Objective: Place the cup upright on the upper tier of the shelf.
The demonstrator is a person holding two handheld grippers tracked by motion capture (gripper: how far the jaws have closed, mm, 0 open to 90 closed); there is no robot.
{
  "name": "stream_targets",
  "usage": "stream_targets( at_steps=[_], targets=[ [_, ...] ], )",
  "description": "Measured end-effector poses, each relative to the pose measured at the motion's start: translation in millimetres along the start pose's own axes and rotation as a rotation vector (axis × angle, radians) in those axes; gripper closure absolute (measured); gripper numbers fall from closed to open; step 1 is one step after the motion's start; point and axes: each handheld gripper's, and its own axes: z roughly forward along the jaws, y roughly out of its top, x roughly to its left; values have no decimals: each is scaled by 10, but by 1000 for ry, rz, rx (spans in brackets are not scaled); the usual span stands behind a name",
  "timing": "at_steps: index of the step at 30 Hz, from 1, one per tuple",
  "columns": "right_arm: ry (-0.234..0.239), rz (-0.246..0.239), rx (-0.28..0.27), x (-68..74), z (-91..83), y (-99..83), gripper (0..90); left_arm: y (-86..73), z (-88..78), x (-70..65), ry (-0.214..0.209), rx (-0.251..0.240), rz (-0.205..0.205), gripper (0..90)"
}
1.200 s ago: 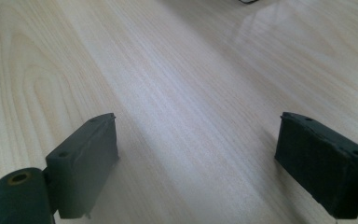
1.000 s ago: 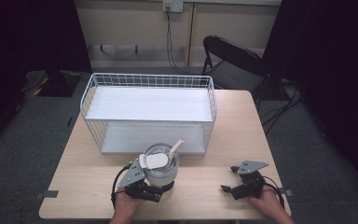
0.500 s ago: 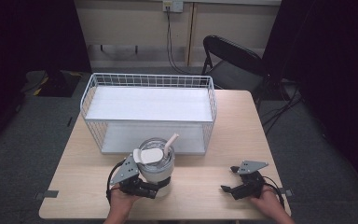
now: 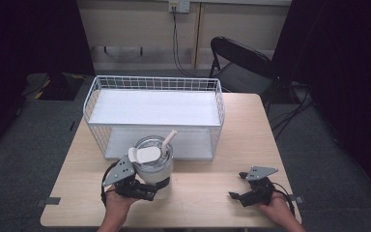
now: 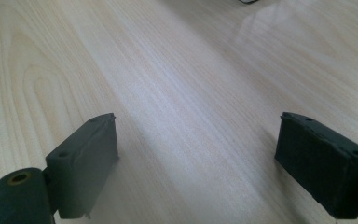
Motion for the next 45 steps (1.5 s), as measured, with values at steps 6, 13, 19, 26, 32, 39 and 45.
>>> stream_targets(
  at_steps=[6,13,19,26,32,39,45],
  targets=[
    [0,1,0,0,0,0,123,60,-43,51,7,10,4,83],
    [0,0,0,0,0,0,123,162,-78,69,3,-3,-12,83],
    [0,0,0,0,0,0,123,248,-95,86,-1,-4,-46,85],
    [0,0,0,0,0,0,123,360,-123,135,18,1,-25,85],
    [0,0,0,1,0,0,123,507,-166,150,22,-16,-44,85],
    [0,0,0,0,0,0,123,663,-215,217,45,-14,-12,86],
    [0,0,0,0,0,0,123,729,-243,256,48,-13,-23,86]
  ],
)
